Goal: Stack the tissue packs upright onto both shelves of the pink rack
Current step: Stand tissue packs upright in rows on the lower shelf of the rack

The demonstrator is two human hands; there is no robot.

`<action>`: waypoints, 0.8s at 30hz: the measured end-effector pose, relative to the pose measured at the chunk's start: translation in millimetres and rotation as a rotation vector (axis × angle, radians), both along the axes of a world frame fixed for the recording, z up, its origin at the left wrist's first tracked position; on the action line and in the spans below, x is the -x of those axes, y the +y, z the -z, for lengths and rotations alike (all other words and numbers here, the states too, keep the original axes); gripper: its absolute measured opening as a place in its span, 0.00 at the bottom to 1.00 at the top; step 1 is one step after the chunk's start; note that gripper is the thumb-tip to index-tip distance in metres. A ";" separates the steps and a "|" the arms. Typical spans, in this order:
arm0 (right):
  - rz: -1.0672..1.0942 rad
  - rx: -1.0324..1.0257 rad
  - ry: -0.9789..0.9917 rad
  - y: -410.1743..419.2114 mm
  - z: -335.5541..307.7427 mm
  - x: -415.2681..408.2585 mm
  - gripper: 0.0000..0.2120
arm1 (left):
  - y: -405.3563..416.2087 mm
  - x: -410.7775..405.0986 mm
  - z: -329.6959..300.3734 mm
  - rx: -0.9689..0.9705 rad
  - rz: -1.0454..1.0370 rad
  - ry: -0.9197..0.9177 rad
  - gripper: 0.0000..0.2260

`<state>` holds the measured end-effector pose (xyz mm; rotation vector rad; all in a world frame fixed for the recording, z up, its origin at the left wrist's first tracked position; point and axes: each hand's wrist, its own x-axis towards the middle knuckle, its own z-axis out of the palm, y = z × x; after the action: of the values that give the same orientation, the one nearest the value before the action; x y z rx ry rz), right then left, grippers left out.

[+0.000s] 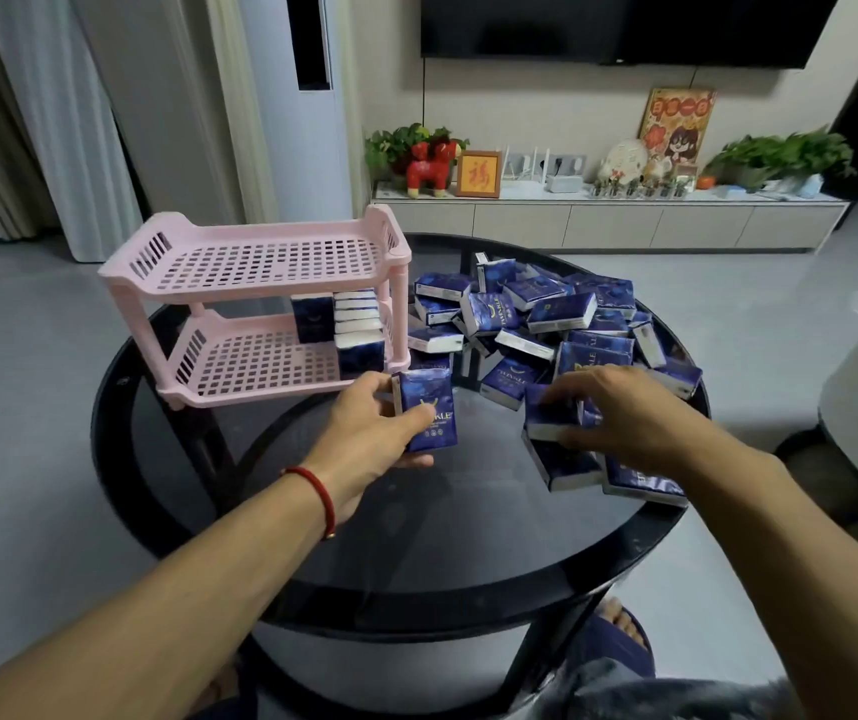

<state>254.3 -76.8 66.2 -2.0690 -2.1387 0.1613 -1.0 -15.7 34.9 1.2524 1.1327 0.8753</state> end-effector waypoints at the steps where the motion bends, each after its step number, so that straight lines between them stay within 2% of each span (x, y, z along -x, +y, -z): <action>1: -0.002 -0.009 0.002 -0.2 0.3 -0.8 0.19 | -0.4 -0.6 -0.3 0.009 -0.001 -0.004 0.12; 5: -0.014 -0.167 0.137 -5.9 -2.6 1.2 0.13 | -2.9 -1.1 -1.1 0.055 -0.001 -0.035 0.12; 9: -0.086 -0.317 0.487 -15.2 -14.0 23.2 0.15 | -2.2 0.6 -4.1 0.115 -0.015 -0.106 0.12; 11: -0.152 -0.333 0.576 -18.9 -16.0 34.9 0.16 | -0.3 3.6 -8.9 0.164 -0.019 -0.163 0.12; 13: -0.219 -0.339 0.588 -19.9 -13.5 46.3 0.17 | -0.3 7.8 -16.1 0.221 0.019 -0.235 0.12; 17: -0.359 -0.385 0.406 -12.8 0.2 72.8 0.12 | -5.2 18.9 -25.6 0.319 0.127 -0.360 0.17; 20: -0.394 -0.413 0.366 -4.8 10.5 85.7 0.11 | -3.3 30.7 -24.6 0.305 0.162 -0.360 0.21; 24: -0.392 -0.402 0.349 2.9 13.9 96.0 0.16 | -1.6 46.0 -21.5 0.224 0.214 -0.316 0.21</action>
<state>158.3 -73.9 52.3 -1.2891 -2.1141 0.1152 -47.0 -17.3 56.5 0.9893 0.8042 0.7325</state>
